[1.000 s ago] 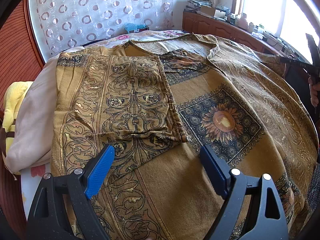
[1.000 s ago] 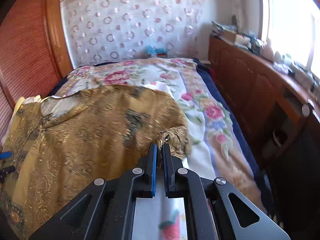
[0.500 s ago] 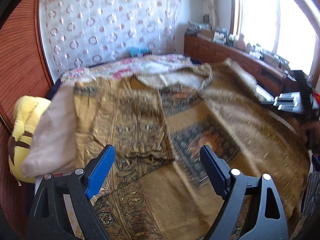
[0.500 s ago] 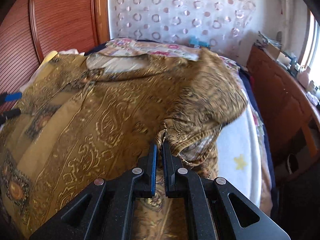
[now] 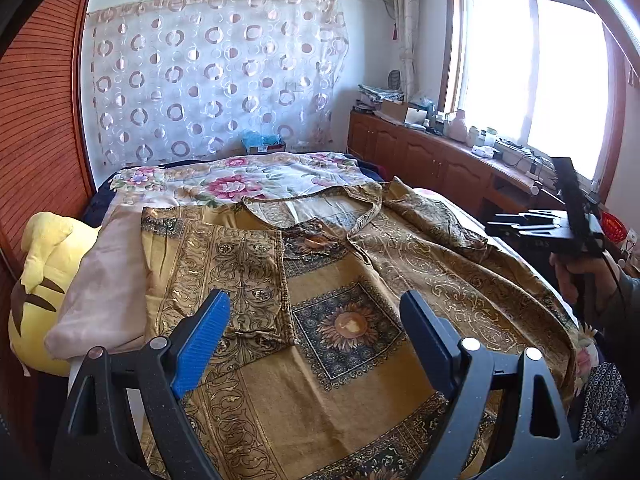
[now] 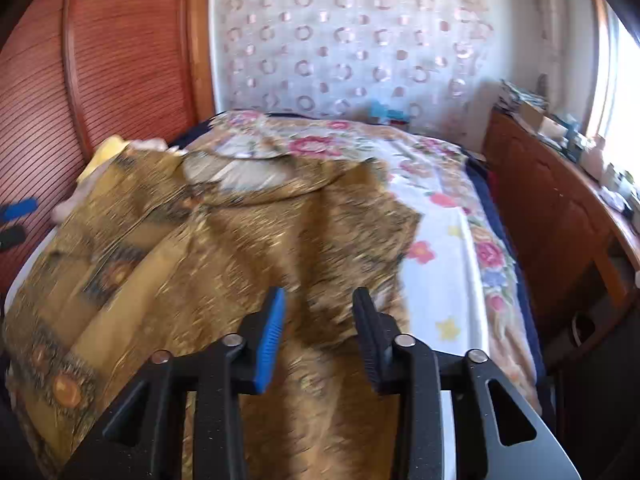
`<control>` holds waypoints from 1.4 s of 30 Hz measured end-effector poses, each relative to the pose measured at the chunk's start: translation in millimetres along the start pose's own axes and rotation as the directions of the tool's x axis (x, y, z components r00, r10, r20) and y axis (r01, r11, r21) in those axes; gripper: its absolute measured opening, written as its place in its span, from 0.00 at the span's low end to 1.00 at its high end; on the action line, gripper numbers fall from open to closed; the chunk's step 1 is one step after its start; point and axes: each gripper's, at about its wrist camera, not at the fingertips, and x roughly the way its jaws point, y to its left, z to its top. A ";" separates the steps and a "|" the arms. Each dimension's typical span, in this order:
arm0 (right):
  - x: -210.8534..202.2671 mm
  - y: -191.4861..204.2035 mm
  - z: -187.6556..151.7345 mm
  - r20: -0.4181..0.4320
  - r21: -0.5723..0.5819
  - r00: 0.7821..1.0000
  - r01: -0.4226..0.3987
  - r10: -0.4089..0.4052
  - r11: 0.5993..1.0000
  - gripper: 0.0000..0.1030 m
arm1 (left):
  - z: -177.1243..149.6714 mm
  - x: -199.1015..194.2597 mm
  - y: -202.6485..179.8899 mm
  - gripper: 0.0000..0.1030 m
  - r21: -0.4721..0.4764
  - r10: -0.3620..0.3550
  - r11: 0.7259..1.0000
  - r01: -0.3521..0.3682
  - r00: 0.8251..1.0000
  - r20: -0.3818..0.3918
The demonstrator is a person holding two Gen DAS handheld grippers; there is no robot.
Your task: Fold small clothes
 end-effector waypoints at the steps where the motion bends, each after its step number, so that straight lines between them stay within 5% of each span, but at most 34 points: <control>1: 6.4 -5.7 3.1 -0.007 0.012 1.000 0.009 -0.009 1.000 0.40 | -0.3 -0.8 -0.7 0.85 0.001 0.000 1.000 0.000 1.000 0.000; 14: 118.7 -59.9 40.4 -0.181 0.198 0.983 0.049 -0.012 0.979 0.39 | -9.8 6.0 0.4 0.85 0.000 0.001 1.000 -0.001 1.000 -0.029; 18: 118.9 -58.9 50.4 -0.166 0.176 0.986 0.028 0.002 0.984 0.13 | -11.5 6.6 2.1 0.85 -0.004 0.006 1.000 -0.007 1.000 -0.031; 21: 112.2 -48.9 56.0 -0.134 0.107 0.990 0.045 -0.030 0.993 0.07 | -12.2 6.9 3.3 0.85 -0.007 0.009 1.000 -0.009 1.000 -0.030; 27: 88.3 -14.4 72.3 -0.033 0.017 0.999 0.038 -0.038 0.999 0.06 | -14.3 7.9 4.7 0.85 -0.007 0.015 1.000 -0.015 0.999 -0.033; 34: 77.8 29.8 70.6 -0.012 -0.031 0.995 -0.103 0.103 0.994 0.07 | -16.3 9.2 9.1 0.85 -0.015 0.019 1.000 -0.019 0.999 -0.037; 42: 65.5 48.6 59.4 -0.042 -0.120 0.981 -0.191 0.187 0.974 0.25 | -15.8 11.2 12.3 0.85 -0.021 0.027 0.999 -0.028 0.999 -0.040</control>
